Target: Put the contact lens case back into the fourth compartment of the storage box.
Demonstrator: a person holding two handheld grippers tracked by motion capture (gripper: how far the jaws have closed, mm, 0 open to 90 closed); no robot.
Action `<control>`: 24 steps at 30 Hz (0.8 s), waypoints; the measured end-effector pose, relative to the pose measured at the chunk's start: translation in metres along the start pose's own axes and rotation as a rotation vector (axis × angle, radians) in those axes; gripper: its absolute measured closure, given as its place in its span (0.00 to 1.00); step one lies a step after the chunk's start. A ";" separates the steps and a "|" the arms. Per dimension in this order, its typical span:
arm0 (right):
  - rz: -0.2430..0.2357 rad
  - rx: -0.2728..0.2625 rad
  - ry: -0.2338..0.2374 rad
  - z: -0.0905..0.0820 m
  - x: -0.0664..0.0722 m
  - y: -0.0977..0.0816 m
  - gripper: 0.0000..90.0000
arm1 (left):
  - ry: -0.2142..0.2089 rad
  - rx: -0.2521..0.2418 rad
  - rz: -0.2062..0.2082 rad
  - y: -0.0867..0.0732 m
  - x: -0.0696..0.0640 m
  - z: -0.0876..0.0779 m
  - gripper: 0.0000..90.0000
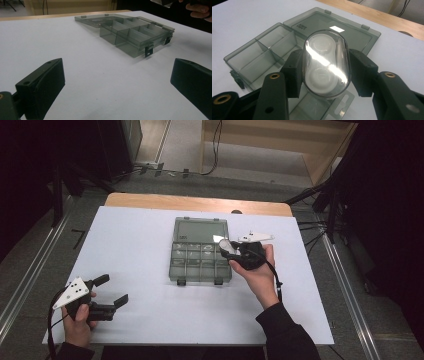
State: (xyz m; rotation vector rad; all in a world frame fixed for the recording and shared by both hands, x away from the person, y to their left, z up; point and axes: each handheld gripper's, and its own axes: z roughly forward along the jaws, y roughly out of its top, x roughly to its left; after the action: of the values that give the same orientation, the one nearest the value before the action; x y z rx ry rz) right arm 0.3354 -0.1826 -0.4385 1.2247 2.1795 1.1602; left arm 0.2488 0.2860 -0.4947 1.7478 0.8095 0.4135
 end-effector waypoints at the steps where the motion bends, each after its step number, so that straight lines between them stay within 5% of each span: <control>1: 0.001 0.004 -0.002 0.001 -0.001 0.000 0.52 | -0.001 0.000 0.000 0.000 0.000 0.000 0.00; 24: 0.016 0.059 -0.048 0.029 -0.015 -0.002 0.52 | -0.008 0.000 0.001 0.000 0.000 0.000 0.00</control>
State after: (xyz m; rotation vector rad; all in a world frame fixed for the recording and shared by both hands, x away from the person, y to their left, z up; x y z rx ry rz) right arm 0.3619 -0.1823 -0.4584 1.2839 2.1872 1.0687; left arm 0.2489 0.2864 -0.4946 1.7487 0.8025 0.4072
